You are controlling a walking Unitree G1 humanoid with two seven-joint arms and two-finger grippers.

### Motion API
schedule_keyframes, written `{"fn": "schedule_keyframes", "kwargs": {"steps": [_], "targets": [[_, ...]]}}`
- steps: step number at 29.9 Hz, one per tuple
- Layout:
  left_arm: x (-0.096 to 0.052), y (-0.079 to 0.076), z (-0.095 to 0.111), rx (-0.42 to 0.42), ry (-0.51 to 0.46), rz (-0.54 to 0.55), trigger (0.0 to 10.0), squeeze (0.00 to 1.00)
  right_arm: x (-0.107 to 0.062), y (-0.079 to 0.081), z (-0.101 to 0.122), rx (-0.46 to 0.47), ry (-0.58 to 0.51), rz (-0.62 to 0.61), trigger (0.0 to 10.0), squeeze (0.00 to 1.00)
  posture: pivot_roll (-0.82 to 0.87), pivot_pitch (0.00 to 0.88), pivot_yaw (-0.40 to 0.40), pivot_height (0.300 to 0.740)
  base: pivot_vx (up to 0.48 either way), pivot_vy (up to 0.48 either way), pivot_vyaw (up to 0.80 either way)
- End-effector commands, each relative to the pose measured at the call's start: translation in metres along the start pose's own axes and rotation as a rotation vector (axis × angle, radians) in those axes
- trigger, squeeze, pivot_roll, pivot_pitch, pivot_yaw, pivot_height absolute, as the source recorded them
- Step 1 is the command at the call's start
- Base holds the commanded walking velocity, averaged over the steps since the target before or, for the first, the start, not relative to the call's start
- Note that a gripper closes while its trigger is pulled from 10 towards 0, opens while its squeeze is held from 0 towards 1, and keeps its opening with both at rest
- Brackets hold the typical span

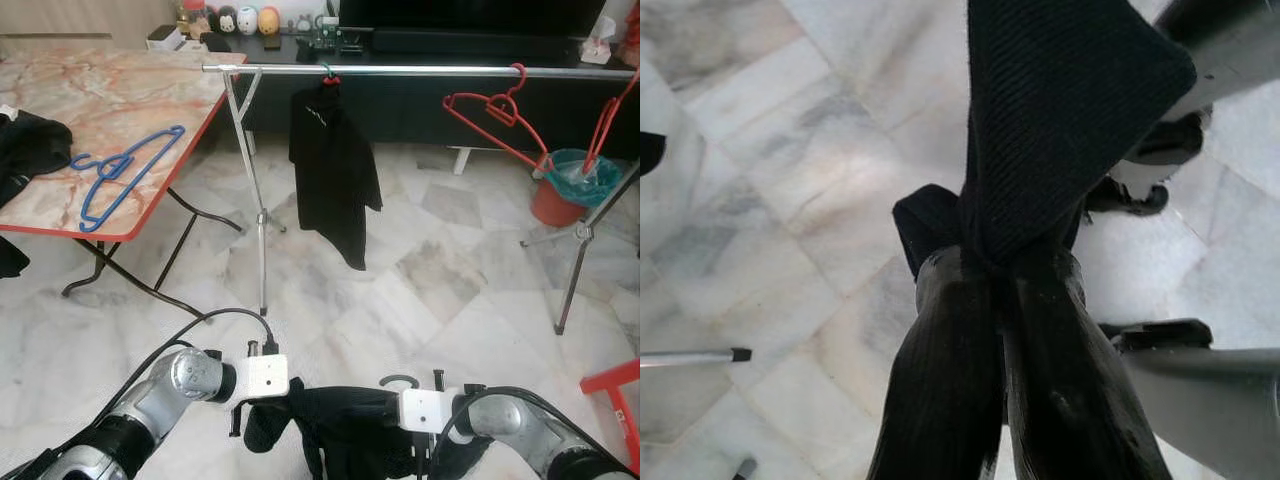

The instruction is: Hang hanger

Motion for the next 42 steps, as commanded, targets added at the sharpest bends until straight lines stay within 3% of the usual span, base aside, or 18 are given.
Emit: {"fn": "schedule_keyframes", "kwargs": {"steps": [1,2,3,4,5,6,8,11,12,20,25,28,34,35,38,39,42], "targets": [[-0.043,-0.001,-0.081,-0.121,0.343,0.03,0.0,0.0,-0.039,0.016,-0.056,0.107,0.224,0.018,10.0,0.0,-0.02,0.055,0.011,0.74,0.0,0.0,0.0],[-0.043,0.0,-0.08,-0.12,0.34,0.037,0.4,0.0,-0.039,0.016,-0.056,0.108,0.223,0.017,10.0,0.0,-0.02,0.055,0.011,0.74,0.0,0.0,0.0],[-0.037,0.004,-0.067,-0.157,0.231,0.079,1.3,0.0,-0.038,0.014,-0.055,0.105,0.219,0.01,10.0,0.0,-0.01,0.057,0.01,0.74,0.0,0.0,0.0],[-0.037,0.004,-0.067,-0.157,0.231,0.079,1.3,0.0,-0.038,0.014,-0.055,0.105,0.219,0.01,10.0,0.0,-0.01,0.057,0.01,0.74,0.0,0.0,0.0],[-0.032,0.01,-0.05,-0.218,0.1,0.122,9.3,0.0,-0.035,0.013,-0.053,0.106,0.211,0.004,10.0,0.0,-0.01,0.057,0.009,0.74,0.0,0.0,0.0],[-0.029,0.013,-0.042,-0.249,0.035,0.129,10.0,0.0,-0.035,0.012,-0.052,0.106,0.207,0.003,10.0,0.0,-0.02,0.059,0.009,0.74,0.0,0.0,0.0],[-0.027,0.015,-0.03,-0.291,-0.058,0.124,10.0,0.0,-0.033,0.012,-0.05,0.107,0.2,0.001,10.0,0.0,-0.01,0.058,0.008,0.74,0.0,0.0,0.0],[-0.026,0.015,-0.025,-0.301,-0.088,0.109,10.0,0.0,-0.032,0.011,-0.049,0.105,0.195,0.002,10.0,0.0,-0.01,0.059,0.007,0.74,0.0,0.0,0.0],[-0.026,0.014,-0.023,-0.303,-0.097,0.098,10.0,1.0,-0.032,0.011,-0.048,0.104,0.192,0.001,10.0,0.0,-0.01,0.059,0.007,0.74,0.0,0.0,0.0],[-0.027,0.009,-0.022,-0.307,-0.106,0.046,10.0,1.0,-0.031,0.01,-0.047,0.101,0.186,-0.001,10.0,0.0,-0.01,0.059,0.007,0.74,0.0,0.0,0.0],[-0.032,0.012,-0.008,-0.339,-0.198,0.024,10.0,1.0,-0.03,0.007,-0.046,0.099,0.184,-0.008,10.0,0.0,-0.01,0.064,0.005,0.74,0.0,0.0,0.0],[-0.032,0.014,-0.006,-0.328,-0.202,0.037,10.0,1.0,-0.029,0.005,-0.045,0.104,0.177,-0.017,10.0,0.0,-0.01,0.064,0.006,0.74,0.0,0.0,0.0],[-0.023,0.009,-0.001,-0.337,-0.225,0.017,10.0,1.0,-0.028,0.002,-0.044,0.116,0.165,-0.031,10.0,0.0,-0.01,0.065,0.007,0.74,0.0,0.0,0.0],[-0.019,0.006,-0.001,-0.301,-0.203,0.024,10.0,1.0,-0.03,0.001,-0.045,0.114,0.17,-0.035,10.0,0.0,-0.01,0.065,0.007,0.74,0.0,0.0,0.0],[-0.014,0.008,-0.001,-0.293,-0.203,0.063,10.0,1.0,-0.031,-0.002,-0.045,0.115,0.168,-0.045,10.0,0.0,-0.01,0.066,0.008,0.74,0.0,0.0,0.0],[-0.013,0.01,0.0,-0.298,-0.211,0.09,10.0,0.0,-0.031,-0.004,-0.044,0.118,0.161,-0.052,10.0,0.0,-0.01,0.066,0.008,0.74,0.0,0.0,0.0],[-0.011,0.014,0.001,-0.317,-0.227,0.124,10.0,0.0,-0.031,-0.008,-0.042,0.128,0.142,-0.068,10.0,0.0,-0.01,0.066,0.008,0.74,0.0,0.0,0.0]]}}
Point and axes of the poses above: a point about 5 cm out from each wrist's last joint towards the gripper, its own x axis pointing out of the wrist towards the gripper, its own z axis along the axis of the wrist's last joint, y = z × x, the point moved 2 cm from there along x, pointing out of the wrist towards the gripper, and after that the axes turned 11 degrees about -x, right-handed, at the moved point
